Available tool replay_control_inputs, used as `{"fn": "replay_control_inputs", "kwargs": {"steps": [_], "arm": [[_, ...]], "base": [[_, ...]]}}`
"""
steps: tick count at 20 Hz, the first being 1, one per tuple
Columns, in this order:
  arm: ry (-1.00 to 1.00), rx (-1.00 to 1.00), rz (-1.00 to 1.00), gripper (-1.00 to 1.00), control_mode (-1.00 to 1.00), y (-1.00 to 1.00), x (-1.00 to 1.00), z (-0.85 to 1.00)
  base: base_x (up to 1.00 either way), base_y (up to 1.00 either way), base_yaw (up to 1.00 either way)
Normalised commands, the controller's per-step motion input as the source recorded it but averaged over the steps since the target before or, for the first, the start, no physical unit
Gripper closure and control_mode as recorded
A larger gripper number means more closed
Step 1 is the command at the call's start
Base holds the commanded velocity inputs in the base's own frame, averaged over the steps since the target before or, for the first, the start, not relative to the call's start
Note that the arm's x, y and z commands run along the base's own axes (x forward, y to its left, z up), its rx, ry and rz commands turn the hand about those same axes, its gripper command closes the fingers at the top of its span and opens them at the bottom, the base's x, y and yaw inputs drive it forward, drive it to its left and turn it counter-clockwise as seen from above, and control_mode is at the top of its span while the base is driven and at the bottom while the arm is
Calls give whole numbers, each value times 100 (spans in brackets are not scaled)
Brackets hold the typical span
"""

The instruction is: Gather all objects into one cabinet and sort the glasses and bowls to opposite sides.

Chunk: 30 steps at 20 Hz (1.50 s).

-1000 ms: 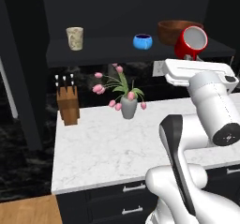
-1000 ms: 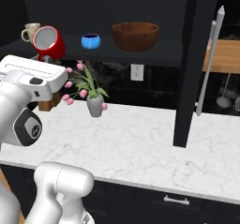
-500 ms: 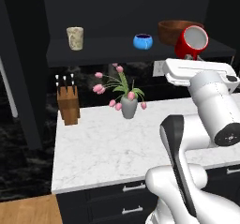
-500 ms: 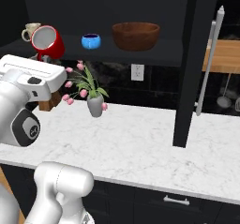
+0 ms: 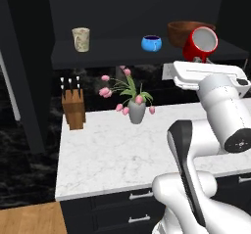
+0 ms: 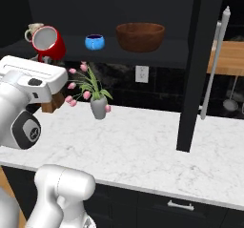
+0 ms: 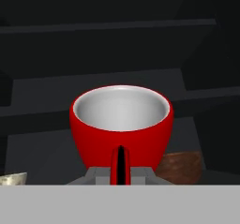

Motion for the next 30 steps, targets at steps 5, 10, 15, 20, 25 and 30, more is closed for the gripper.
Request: {"fn": "replay_control_inputs", "kwargs": {"steps": [5, 10, 15, 20, 25, 30], "arm": [[0, 0, 20, 100, -100, 17, 0, 0], [9, 0, 22, 100, -100, 12, 2, 0], [24, 0, 20, 100, -100, 8, 11, 1], [23, -2, 14, 100, -100, 11, 10, 15], [15, -4, 6, 100, -100, 8, 11, 15], [10, -5, 0, 100, -100, 3, 6, 2]], "base": [[0, 0, 0], [0, 0, 0], [0, 0, 0], [0, 0, 0], [0, 0, 0], [0, 0, 0]]}}
